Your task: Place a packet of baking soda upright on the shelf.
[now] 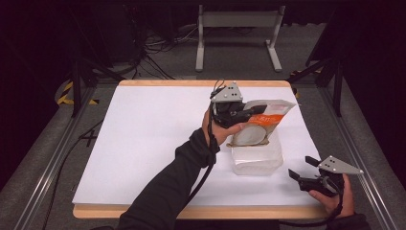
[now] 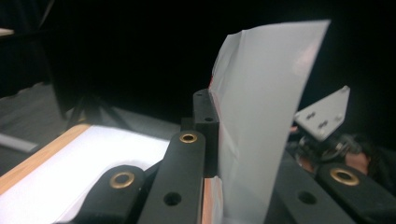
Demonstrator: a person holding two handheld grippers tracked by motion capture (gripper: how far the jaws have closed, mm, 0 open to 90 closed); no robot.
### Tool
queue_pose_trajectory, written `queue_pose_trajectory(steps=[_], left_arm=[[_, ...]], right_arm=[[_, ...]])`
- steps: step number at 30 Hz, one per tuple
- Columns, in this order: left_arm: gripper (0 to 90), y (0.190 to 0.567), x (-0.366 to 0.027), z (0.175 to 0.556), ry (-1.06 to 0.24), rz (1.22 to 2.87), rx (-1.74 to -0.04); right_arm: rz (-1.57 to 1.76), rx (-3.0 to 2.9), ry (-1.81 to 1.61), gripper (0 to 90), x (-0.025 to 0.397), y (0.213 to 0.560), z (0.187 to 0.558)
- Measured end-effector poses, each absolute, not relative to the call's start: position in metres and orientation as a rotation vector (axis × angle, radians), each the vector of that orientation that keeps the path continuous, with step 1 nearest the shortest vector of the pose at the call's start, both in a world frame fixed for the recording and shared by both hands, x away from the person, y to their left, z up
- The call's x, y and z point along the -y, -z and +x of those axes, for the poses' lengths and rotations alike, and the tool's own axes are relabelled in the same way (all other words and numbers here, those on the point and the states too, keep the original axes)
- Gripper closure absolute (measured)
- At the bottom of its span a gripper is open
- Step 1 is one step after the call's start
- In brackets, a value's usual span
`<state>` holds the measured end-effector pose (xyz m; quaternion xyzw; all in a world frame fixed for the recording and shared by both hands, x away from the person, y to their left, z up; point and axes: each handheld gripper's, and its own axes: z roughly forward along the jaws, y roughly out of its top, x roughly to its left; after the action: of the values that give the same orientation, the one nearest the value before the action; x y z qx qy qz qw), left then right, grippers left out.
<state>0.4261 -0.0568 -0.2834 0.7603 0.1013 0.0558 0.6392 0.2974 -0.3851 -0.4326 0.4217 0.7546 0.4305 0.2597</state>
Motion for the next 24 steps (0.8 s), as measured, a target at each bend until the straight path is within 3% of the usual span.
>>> queue_pose_trajectory(steps=[13, 24], left_arm=[[89.9, 0.304, 0.086, 0.438, -0.096, 1.737, -0.243], [89.8, 0.347, 0.078, 0.449, -0.022, 1.703, -0.301]], right_arm=[[1.148, -2.045, -1.162, 16.8, 0.386, 0.433, 0.296], [1.106, -2.076, -1.122, 16.6, 0.381, 0.435, 0.296]])
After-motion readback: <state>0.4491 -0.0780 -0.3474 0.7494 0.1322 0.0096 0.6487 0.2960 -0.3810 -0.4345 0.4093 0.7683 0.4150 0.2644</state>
